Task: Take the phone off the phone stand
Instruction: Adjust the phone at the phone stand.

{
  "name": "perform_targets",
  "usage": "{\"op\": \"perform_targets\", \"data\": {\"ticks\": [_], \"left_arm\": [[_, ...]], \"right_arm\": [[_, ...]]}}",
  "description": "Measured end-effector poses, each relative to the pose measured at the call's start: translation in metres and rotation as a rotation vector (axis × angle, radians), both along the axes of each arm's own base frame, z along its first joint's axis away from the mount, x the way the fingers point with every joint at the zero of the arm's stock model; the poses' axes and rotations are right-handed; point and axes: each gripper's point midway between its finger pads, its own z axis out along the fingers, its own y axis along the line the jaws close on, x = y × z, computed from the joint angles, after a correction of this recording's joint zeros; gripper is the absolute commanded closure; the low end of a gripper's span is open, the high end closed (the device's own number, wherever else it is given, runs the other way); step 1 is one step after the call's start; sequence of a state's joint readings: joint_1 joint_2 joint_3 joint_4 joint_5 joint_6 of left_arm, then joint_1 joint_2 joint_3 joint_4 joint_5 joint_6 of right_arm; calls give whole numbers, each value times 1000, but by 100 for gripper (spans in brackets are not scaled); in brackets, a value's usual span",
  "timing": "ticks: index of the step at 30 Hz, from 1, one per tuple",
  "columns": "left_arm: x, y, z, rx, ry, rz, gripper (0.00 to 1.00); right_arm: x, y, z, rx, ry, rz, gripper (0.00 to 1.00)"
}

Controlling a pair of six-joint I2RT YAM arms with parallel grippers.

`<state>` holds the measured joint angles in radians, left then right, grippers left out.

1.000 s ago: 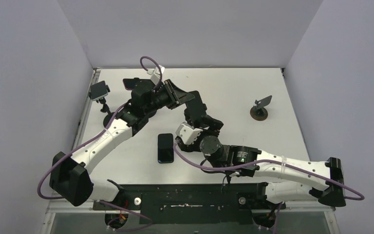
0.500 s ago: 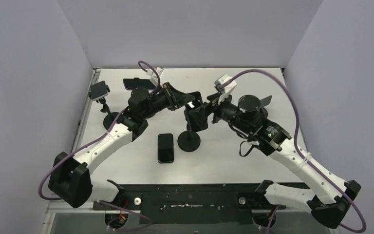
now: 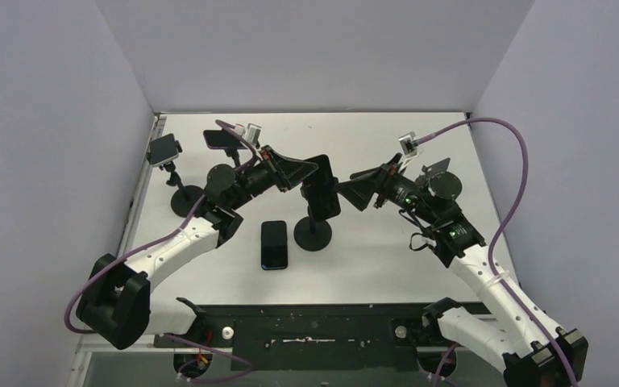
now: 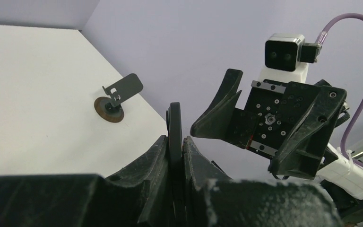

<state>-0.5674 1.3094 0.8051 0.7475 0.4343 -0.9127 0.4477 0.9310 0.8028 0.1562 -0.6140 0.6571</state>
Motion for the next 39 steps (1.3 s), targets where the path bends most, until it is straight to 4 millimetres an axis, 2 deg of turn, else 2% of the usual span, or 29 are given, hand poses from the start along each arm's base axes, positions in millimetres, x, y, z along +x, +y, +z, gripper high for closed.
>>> {"op": "perform_targets", "data": {"ticks": [8, 13, 16, 25, 30, 34, 36, 39], "left_arm": [[-6, 1, 3, 16, -129, -9, 100], [-8, 0, 4, 34, -179, -17, 100], [-8, 0, 3, 38, -184, -17, 83], [-6, -1, -6, 59, -156, -18, 66], [-5, -1, -9, 67, -145, -17, 54], [-6, 0, -6, 65, -145, -11, 40], [-8, 2, -2, 59, -151, -4, 28], [-11, 6, 8, 47, -166, 8, 5]], "right_arm": [[-26, -13, 34, 79, -78, 12, 6], [-32, -21, 31, 43, -95, -13, 6], [-32, -24, 23, 10, -87, -26, 6], [-29, -27, 6, -48, -60, -47, 6], [-28, -29, -1, -75, -48, -57, 6], [-27, -32, -4, -108, -44, -71, 5], [-27, -35, -2, -129, -52, -80, 5], [-26, -39, 7, -155, -79, -98, 4]]}}
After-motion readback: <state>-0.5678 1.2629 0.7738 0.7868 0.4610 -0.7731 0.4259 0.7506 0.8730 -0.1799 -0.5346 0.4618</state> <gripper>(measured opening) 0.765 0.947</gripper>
